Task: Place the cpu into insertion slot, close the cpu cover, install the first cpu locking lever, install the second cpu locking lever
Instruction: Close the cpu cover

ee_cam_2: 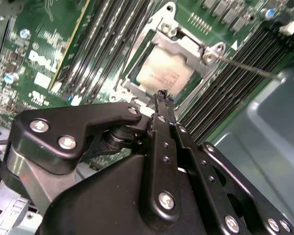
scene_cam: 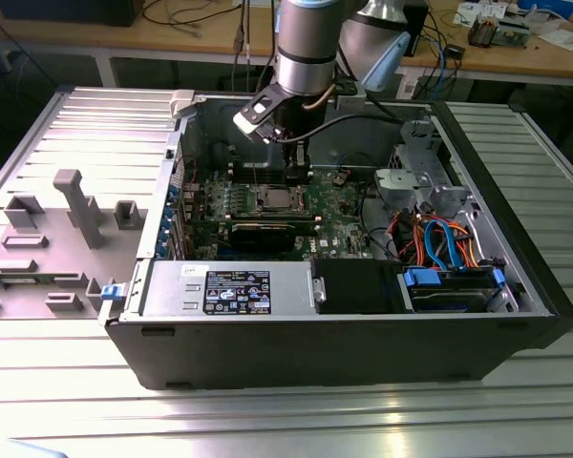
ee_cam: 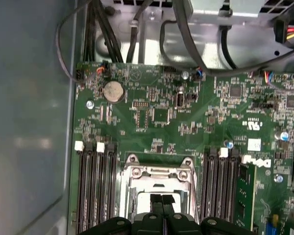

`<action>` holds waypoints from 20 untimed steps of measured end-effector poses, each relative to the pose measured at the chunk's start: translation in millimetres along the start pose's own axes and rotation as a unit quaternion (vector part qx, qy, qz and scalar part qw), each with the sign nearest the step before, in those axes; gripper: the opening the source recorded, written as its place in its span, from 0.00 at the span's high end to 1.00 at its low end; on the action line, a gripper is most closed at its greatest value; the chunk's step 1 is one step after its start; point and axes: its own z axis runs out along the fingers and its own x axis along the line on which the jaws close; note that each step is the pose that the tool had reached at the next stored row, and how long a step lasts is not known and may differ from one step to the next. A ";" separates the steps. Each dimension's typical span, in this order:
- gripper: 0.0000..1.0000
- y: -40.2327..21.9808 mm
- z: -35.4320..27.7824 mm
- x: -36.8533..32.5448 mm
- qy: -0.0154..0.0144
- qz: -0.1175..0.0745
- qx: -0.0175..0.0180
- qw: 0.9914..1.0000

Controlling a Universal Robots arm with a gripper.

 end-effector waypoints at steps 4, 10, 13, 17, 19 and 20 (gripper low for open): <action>0.89 -3.1 1.4 0.2 0.000 0.000 0.000 1.000; 0.89 -3.1 1.4 0.2 0.000 0.000 0.000 1.000; 0.89 -3.2 1.4 0.2 0.000 0.000 0.000 1.000; 0.89 -8.4 3.2 0.5 0.000 0.000 0.000 1.000; 0.89 -11.4 6.1 0.8 0.000 -0.001 0.000 1.000; 0.89 -13.2 7.3 0.9 0.000 -0.001 0.000 1.000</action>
